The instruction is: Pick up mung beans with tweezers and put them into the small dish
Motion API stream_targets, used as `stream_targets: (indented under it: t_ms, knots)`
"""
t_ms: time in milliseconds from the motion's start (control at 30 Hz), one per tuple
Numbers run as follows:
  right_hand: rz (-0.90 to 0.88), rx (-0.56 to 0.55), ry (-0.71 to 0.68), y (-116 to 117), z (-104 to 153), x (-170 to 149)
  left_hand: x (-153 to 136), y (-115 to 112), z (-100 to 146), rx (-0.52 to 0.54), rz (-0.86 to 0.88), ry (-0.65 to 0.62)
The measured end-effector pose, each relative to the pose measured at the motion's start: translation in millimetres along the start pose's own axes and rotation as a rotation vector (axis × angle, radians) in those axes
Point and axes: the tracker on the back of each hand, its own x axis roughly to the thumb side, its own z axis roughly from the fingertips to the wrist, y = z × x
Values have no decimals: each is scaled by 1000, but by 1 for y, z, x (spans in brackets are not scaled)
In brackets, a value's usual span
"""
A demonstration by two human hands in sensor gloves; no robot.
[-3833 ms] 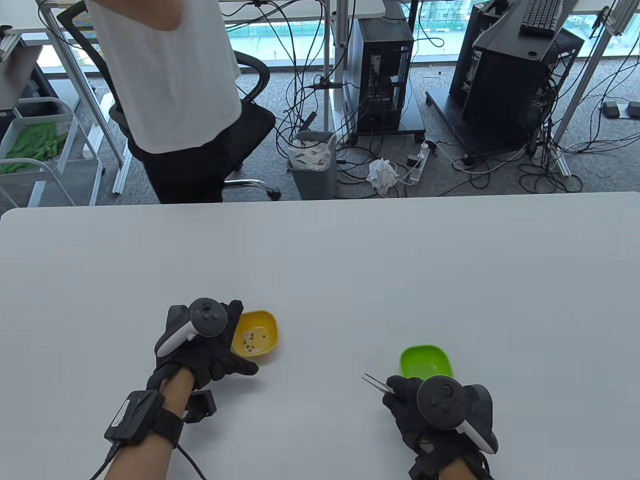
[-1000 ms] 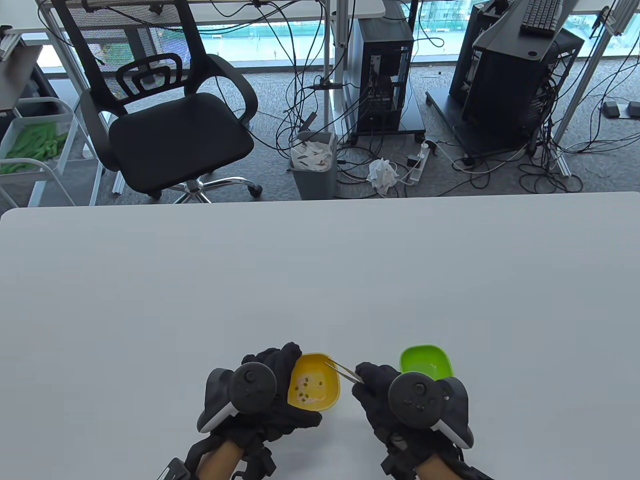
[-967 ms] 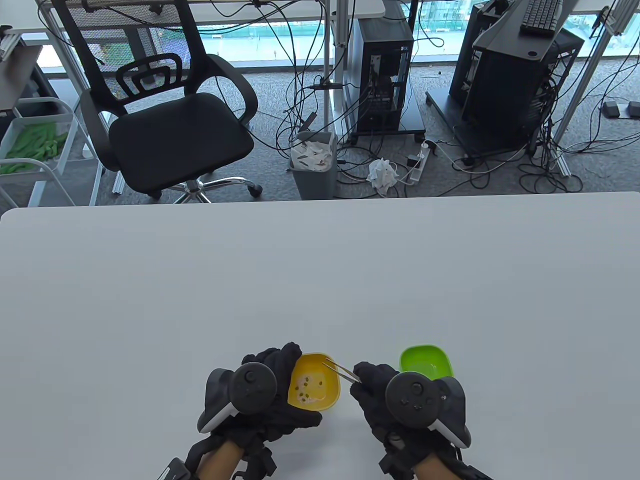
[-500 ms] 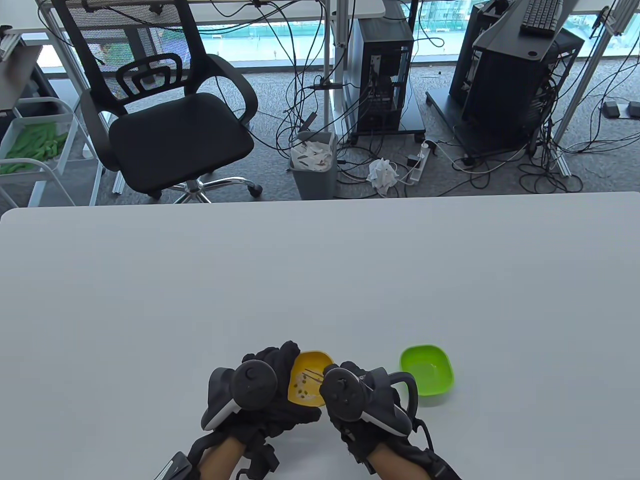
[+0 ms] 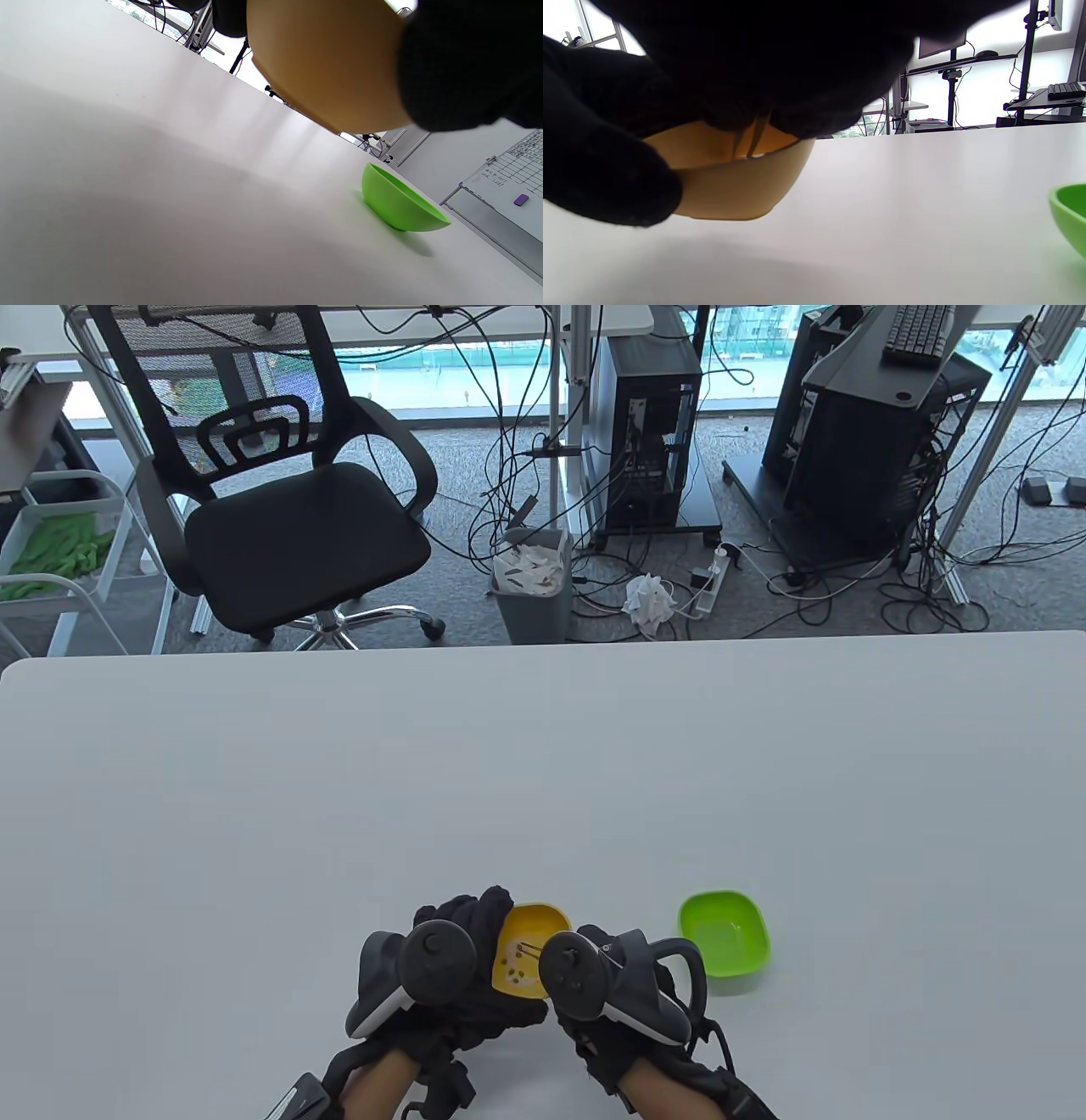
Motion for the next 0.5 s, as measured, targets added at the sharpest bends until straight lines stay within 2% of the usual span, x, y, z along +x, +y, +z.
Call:
stream_targets:
  t_ms: [300, 400, 500]
  knots:
    - [12, -17, -8, 2, 0, 0, 1, -1, 0, -4, -9, 3]
    - [-29, -70, 9, -10, 5, -9, -1, 0, 0, 1, -6, 9]
    - [-103, -148, 78, -31, 16, -34, -2, 1, 1, 4, 0, 14]
